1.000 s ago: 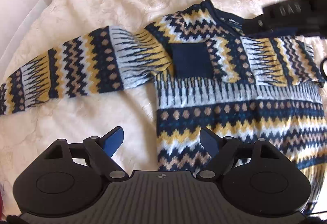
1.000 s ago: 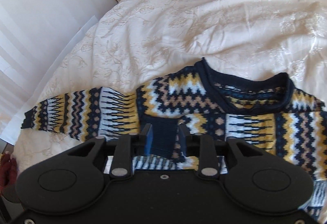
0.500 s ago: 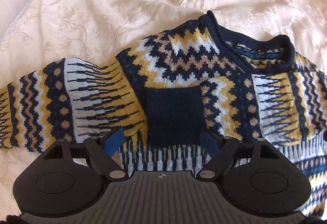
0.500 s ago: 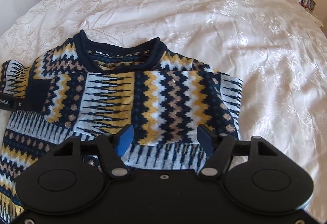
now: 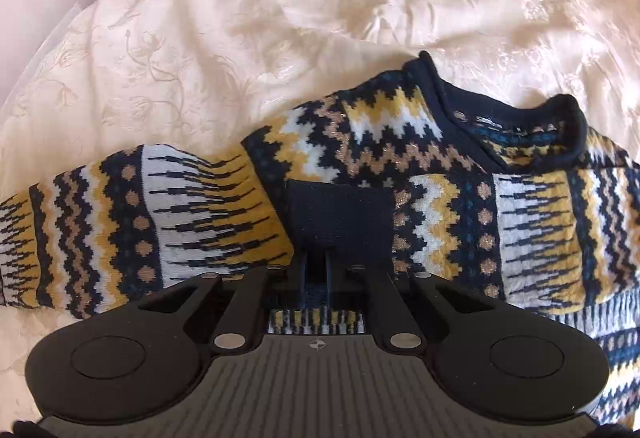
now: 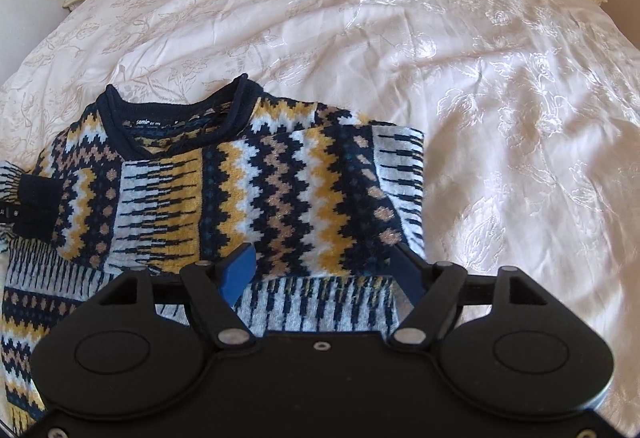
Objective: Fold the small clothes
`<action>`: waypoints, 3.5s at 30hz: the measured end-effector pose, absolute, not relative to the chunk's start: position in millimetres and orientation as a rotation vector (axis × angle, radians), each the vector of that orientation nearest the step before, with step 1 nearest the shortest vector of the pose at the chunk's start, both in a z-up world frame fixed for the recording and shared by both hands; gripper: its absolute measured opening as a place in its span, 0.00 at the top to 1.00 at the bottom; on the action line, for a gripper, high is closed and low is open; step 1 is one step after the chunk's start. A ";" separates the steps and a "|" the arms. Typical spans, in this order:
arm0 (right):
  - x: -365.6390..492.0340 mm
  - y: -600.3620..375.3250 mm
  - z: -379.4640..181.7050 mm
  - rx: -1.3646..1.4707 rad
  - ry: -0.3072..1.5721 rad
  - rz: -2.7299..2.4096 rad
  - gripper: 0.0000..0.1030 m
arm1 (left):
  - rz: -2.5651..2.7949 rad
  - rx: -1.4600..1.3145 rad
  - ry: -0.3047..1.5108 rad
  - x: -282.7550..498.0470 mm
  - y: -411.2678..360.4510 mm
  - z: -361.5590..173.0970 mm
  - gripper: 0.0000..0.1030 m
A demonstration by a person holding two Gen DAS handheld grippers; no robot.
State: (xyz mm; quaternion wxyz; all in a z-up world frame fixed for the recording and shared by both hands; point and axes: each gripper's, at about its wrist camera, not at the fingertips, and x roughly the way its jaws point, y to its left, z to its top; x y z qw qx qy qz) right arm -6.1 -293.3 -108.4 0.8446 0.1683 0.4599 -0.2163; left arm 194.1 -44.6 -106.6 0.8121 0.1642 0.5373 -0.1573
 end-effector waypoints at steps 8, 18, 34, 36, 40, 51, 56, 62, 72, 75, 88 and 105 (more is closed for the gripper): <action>22.1 -353.7 -130.8 0.401 1.054 -0.533 0.25 | -0.334 0.428 1.217 207.3 -53.6 -136.7 0.88; 63.7 -374.7 -165.3 0.402 1.234 -0.549 0.49 | -0.310 0.642 1.153 193.1 -79.3 -156.9 0.73; 66.3 -373.8 -171.3 0.339 1.283 -0.627 0.11 | -0.220 0.643 1.151 197.7 -87.0 -161.4 0.41; 65.8 -377.1 -171.1 0.349 1.283 -0.630 0.09 | -0.186 0.630 1.157 202.7 -83.7 -161.7 0.26; 66.6 -382.5 -171.9 0.363 1.288 -0.634 0.06 | -0.170 0.581 1.185 214.4 -71.0 -161.6 0.07; 57.1 -406.6 -177.0 0.469 1.267 -0.654 0.01 | -0.196 0.448 1.198 223.0 -43.1 -167.7 0.00; 43.2 -399.2 -156.7 0.504 1.209 -0.661 0.01 | -0.251 0.419 1.191 221.7 -26.4 -153.6 0.00; 28.3 -343.9 -114.0 0.485 1.116 -0.563 0.01 | -0.269 0.323 1.124 192.0 13.5 -113.5 0.00; 3.8 -220.3 -100.0 0.504 1.133 -0.321 0.01 | -0.147 0.193 1.122 159.1 133.7 -81.1 0.00; -2.2 -189.7 -100.1 0.514 1.147 -0.274 0.01 | -0.088 0.153 1.118 162.6 167.5 -81.4 0.00; 5.9 -112.1 -78.7 0.470 1.133 -0.197 0.01 | 0.144 0.081 1.011 217.3 294.8 -65.5 0.01; 27.5 -83.0 -76.9 0.424 1.163 -0.170 0.01 | 0.137 -0.100 0.969 247.8 343.7 -61.7 0.95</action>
